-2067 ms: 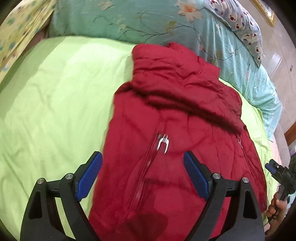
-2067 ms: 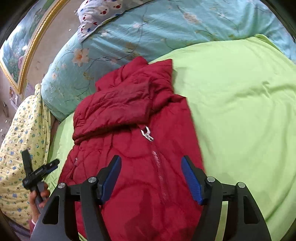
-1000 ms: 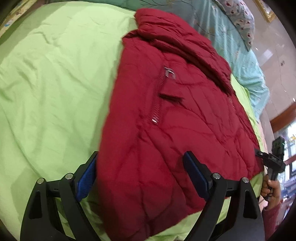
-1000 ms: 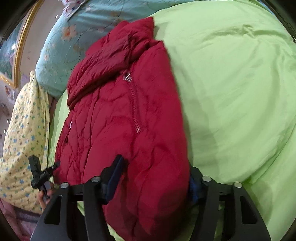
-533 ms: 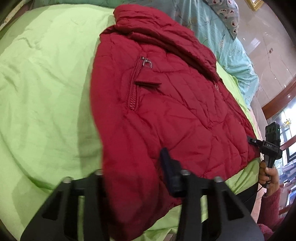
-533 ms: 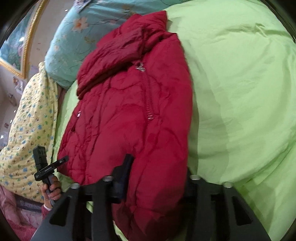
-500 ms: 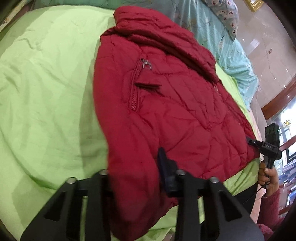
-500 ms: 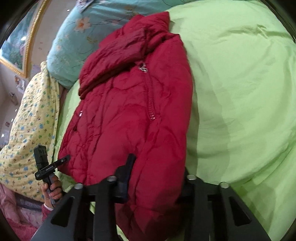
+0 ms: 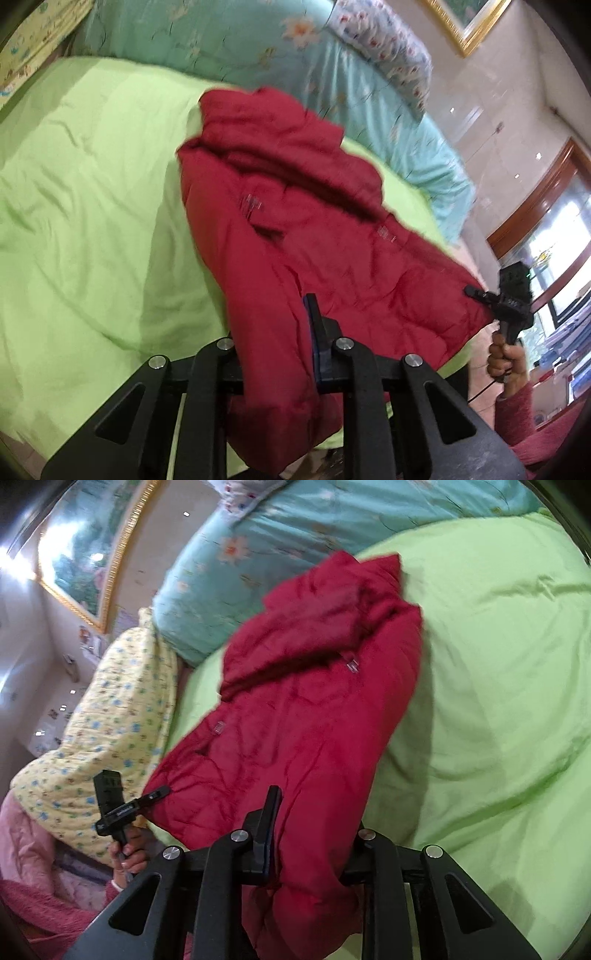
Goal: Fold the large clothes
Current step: 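Grasp the folded coat edge with both grippers and lift it toward the collar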
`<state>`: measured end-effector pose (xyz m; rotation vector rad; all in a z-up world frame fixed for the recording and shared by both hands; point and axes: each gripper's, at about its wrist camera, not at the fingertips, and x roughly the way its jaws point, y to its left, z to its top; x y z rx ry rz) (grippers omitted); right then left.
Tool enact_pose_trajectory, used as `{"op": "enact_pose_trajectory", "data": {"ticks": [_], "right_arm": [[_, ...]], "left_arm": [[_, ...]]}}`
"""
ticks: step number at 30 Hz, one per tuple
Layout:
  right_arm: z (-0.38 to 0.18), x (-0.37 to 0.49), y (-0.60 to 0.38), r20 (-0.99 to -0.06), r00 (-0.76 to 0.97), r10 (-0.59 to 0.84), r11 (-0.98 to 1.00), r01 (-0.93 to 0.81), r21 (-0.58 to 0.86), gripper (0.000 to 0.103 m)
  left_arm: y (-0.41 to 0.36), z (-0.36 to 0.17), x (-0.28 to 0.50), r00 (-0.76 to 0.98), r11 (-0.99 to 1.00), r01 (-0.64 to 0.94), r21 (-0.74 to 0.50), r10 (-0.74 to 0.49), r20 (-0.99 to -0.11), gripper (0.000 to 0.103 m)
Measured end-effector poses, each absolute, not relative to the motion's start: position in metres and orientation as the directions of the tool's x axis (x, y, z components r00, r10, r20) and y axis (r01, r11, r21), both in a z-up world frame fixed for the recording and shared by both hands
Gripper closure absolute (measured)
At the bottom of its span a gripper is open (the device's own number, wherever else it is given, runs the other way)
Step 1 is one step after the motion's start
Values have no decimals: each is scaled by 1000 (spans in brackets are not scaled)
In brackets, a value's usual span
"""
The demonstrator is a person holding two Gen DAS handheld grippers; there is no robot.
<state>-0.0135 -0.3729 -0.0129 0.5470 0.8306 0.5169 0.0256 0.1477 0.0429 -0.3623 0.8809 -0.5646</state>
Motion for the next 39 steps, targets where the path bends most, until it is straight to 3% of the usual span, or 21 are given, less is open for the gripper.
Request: {"op": "enact_pose_trajectory", "data": {"ticks": [8, 15, 39], "right_arm": [[19, 9, -393, -394, 641, 659, 670, -262, 695, 81], [37, 39, -398, -326, 685, 651, 641, -266, 720, 82], [60, 160, -416, -306, 755, 580, 653, -207, 729, 82]], "left_arm": [[156, 82, 64, 574, 770, 323, -551, -622, -532, 87], [154, 103, 98, 604, 760, 338, -555, -627, -491, 87], [144, 114, 212, 657, 766, 245, -594, -582, -479, 86]]}}
